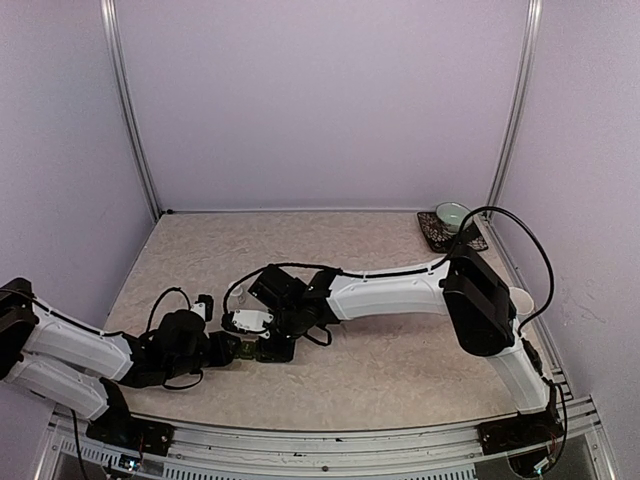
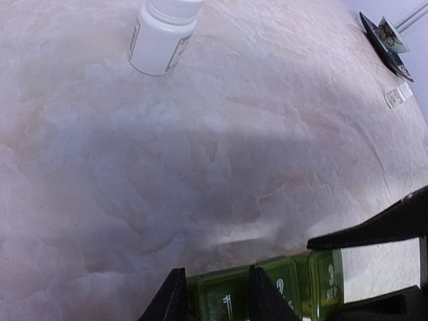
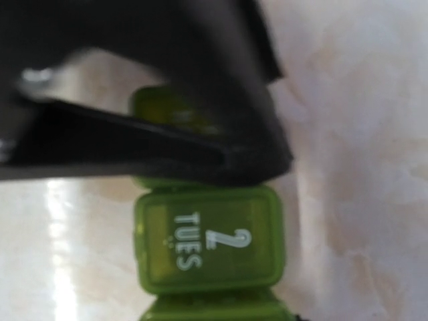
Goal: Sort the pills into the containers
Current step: Close the pill container on the pill container.
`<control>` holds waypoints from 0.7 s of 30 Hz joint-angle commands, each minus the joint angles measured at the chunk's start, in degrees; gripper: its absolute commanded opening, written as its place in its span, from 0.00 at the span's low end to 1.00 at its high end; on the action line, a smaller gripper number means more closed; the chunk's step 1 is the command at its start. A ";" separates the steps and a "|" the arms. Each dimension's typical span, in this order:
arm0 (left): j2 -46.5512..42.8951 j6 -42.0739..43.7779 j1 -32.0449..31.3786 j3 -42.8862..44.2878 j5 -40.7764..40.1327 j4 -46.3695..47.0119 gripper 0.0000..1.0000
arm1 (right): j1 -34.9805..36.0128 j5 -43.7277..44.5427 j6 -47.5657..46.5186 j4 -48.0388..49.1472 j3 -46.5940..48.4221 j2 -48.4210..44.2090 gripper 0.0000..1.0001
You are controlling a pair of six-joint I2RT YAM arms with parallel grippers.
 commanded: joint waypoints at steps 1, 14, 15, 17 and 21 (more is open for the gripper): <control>0.80 -0.44 -1.56 -0.14 5.74 -0.32 0.31 | -0.70 3.61 0.56 3.98 -2.75 0.60 0.30; 0.96 -0.66 -1.63 -0.53 5.97 0.41 0.31 | -1.88 -1.13 2.30 0.04 1.30 2.16 0.30; 0.95 -0.64 -1.63 -0.54 6.01 0.46 0.31 | -1.88 -1.13 2.32 -0.82 2.11 2.88 0.30; 0.97 -0.56 -1.63 -0.54 6.06 0.55 0.31 | -1.88 -1.17 2.15 -2.20 3.63 4.01 0.31; 0.86 -0.76 -1.72 -0.75 6.05 0.46 0.31 | -1.73 -1.24 1.31 -4.82 4.74 5.59 0.33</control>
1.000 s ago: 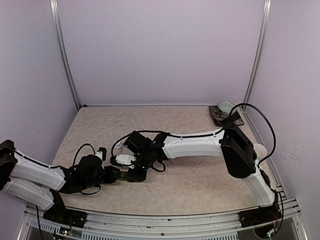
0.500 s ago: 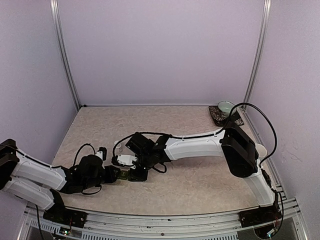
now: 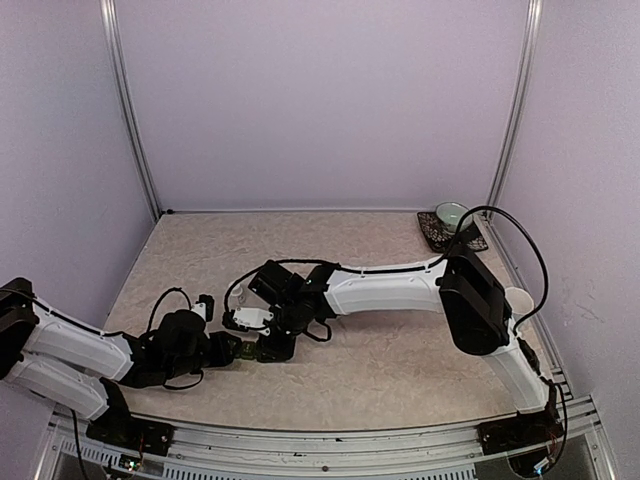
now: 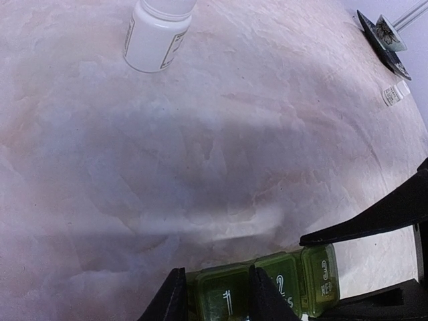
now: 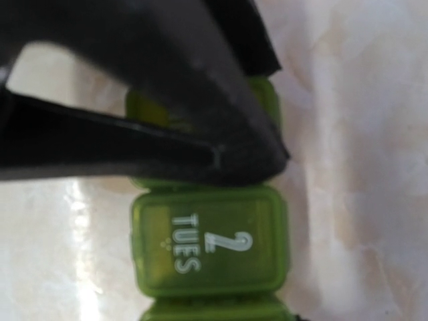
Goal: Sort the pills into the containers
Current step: Close the pill container on the pill container.
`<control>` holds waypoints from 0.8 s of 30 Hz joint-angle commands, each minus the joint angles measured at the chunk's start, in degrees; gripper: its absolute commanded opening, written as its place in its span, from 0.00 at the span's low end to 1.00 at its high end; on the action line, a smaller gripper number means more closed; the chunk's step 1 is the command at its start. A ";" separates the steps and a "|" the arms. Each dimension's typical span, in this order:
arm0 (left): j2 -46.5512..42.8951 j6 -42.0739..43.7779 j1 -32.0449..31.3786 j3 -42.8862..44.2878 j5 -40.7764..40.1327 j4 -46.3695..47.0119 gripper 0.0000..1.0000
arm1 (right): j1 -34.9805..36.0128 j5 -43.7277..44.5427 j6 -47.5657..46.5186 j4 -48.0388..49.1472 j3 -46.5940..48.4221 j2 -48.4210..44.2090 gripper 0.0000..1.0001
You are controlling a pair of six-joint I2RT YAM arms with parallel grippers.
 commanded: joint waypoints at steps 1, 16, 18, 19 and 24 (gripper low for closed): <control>0.63 -0.58 -1.57 -0.86 5.47 0.21 0.31 | -0.68 1.19 0.13 -1.90 2.09 4.29 0.34; 0.93 -0.93 -2.00 -0.75 5.71 0.43 0.31 | 0.35 7.86 -2.29 -4.53 4.87 8.28 0.31; 0.57 -0.95 -2.01 -0.82 5.70 0.30 0.31 | 0.45 7.64 -3.59 -3.47 4.14 8.09 0.31; 0.45 -0.96 -2.05 -0.94 5.65 0.25 0.31 | 0.50 7.75 -4.24 -3.15 3.73 8.03 0.30; 0.04 -1.03 -2.09 -1.02 5.66 -0.07 0.31 | 0.64 8.83 -6.01 -3.55 4.29 8.57 0.31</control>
